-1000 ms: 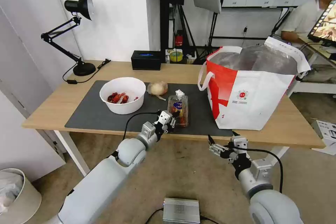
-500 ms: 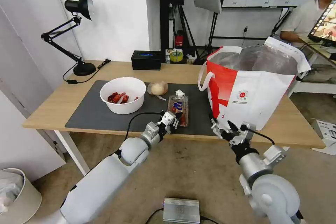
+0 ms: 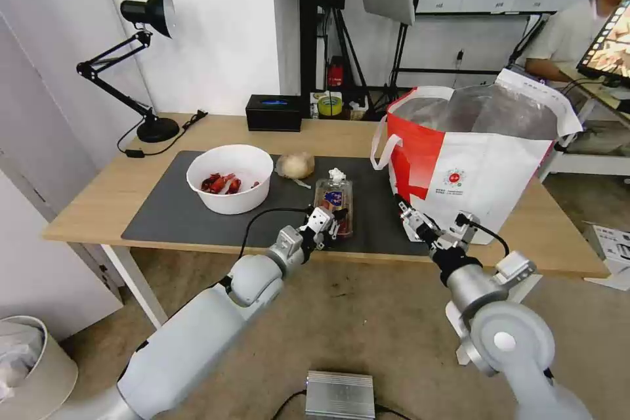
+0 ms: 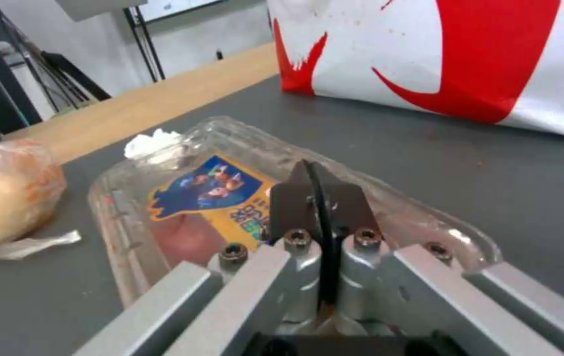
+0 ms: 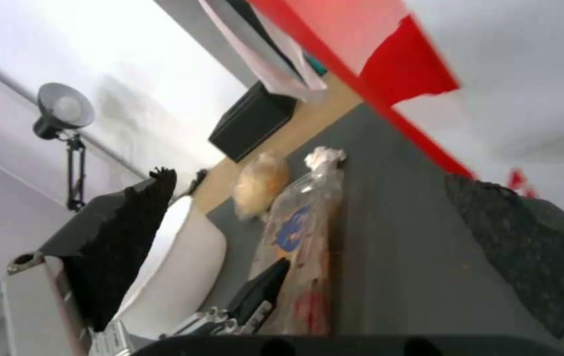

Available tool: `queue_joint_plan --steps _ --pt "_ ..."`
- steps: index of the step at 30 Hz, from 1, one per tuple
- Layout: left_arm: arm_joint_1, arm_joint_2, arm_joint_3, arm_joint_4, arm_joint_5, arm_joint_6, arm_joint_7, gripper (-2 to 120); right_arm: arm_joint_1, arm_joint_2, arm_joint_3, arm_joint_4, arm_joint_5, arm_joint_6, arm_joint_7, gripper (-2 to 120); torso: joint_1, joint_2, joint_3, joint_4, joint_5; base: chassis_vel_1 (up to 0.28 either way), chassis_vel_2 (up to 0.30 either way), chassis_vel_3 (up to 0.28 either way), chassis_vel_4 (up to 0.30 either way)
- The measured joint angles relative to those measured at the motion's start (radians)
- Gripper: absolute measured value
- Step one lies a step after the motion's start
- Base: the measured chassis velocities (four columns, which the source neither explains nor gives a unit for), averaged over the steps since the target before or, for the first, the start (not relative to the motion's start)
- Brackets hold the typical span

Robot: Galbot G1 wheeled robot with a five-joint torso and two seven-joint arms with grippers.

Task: Pick up the trash from the table and place it into the takeout bag.

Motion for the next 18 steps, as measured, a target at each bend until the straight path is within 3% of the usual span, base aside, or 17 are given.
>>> queue_joint_plan --steps 18 --pt "0.004 0.017 -0.003 -0.008 -0.015 -0.003 -0.018 0 0.209 0.017 -0.079 -0.142 0.114 -0.116 0.111 100 0.0 0.0 0.0 0.0001 -0.0001 0.0 0.0 0.0 0.0"
